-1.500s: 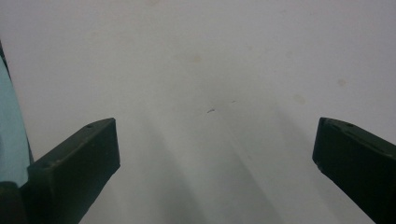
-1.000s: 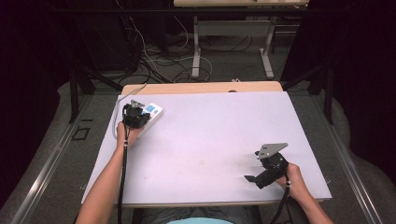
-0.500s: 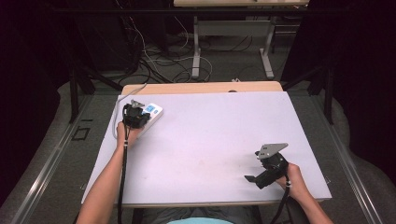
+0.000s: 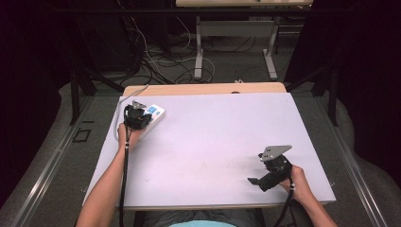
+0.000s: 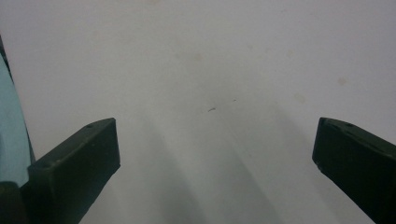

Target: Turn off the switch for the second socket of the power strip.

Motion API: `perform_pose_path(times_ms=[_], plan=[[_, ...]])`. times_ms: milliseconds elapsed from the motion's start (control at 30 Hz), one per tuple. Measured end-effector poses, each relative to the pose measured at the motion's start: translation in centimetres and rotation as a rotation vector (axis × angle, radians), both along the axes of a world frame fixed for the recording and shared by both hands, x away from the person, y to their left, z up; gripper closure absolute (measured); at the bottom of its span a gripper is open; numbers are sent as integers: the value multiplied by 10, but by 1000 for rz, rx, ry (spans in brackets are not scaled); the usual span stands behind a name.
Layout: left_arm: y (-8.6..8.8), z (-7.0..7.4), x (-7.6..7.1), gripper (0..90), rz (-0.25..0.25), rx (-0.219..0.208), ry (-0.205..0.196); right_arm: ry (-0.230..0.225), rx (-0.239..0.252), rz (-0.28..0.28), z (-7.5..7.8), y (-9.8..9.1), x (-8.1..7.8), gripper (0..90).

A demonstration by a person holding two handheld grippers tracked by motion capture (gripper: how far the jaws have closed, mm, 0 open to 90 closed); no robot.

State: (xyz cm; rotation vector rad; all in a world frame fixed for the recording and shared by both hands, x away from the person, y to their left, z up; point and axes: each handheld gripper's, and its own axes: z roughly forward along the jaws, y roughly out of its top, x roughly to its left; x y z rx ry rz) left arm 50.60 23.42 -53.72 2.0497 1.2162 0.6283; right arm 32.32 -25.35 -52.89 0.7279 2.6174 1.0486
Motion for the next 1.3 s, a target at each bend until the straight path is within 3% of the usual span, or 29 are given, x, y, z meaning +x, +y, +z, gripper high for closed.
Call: perform_pose_path(times_ms=[633, 900, 1000, 1100, 1133, 1200, 1300], plan=[[0, 1, 0, 898, 3, -1, 4, -11, -1, 6, -1, 1, 0, 3], [1, 3, 0, 847, 13, -3, 3, -11, 1, 7, -1, 1, 1, 3], [1, 7, 0, 753, 15, -13, 0, 2, -4, 1, 0, 0, 0, 3], [1, 14, 0, 569, 45, -20, 15, -7, -5, 9, 0, 0, 0, 3], [1, 15, -1, 512, 55, -18, 1, -1, -3, 4, 0, 0, 0, 3], [1, 19, -2, 348, 52, -22, 15, 6, -1, 2, 0, 1, -1, 3], [1, 21, -4, 140, 53, -27, -3, 0, -2, 7, 0, 1, -1, 3]])
